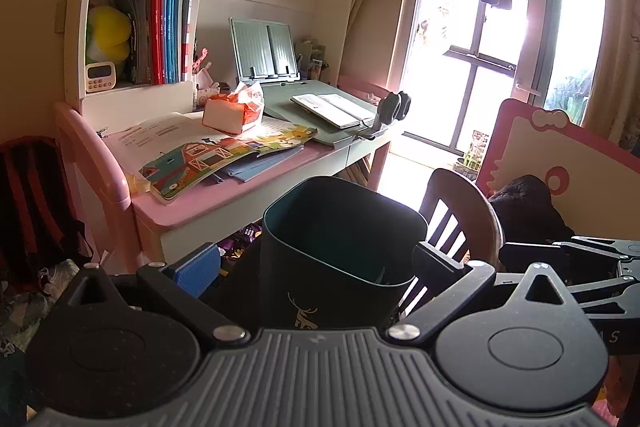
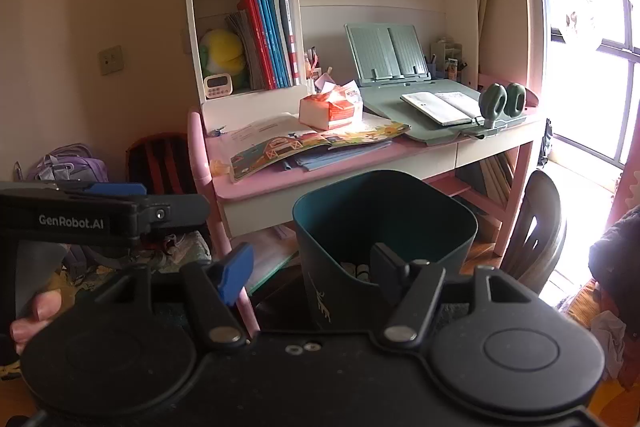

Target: Collect trash

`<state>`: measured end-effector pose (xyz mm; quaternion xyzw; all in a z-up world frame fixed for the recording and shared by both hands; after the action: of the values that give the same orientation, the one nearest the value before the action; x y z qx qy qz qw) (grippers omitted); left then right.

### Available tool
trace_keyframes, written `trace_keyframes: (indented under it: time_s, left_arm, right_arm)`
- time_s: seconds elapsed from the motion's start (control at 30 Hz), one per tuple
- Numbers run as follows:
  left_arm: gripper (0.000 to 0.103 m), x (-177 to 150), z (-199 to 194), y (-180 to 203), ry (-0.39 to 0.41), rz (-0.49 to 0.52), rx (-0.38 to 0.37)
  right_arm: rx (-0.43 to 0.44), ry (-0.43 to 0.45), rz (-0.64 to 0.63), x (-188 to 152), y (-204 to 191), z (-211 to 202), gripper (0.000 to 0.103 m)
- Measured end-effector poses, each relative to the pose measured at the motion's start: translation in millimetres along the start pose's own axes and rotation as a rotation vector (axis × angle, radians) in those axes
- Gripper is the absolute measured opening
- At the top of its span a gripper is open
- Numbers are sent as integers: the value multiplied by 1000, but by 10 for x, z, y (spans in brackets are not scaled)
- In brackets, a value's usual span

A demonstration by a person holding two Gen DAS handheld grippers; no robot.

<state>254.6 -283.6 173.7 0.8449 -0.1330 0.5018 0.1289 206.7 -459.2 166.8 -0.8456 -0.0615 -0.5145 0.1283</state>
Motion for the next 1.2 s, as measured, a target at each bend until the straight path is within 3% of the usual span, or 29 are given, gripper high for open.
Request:
trace_keyframes:
  time_s: [0.77, 1.2]
  left_arm:
    - [103, -64, 7, 62, 10, 29, 8]
    - [103, -103, -5, 34, 61, -21, 9]
  right_arm:
    - [0, -10, -4, -46, -2, -19, 67]
    - [-1, -19, -6, -114, 4, -16, 67]
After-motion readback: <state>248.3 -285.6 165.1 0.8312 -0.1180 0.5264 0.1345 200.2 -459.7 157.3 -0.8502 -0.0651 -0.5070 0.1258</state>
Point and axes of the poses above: each gripper's, at about its wrist camera, not at the fingertips, and z roughly the way its jaws point, y to its right, x to its top, the point moved 4 cm from there along z, roughly the way its jaws point, and after that the axes turned 6 degrees about x, right-handed, at the moved point
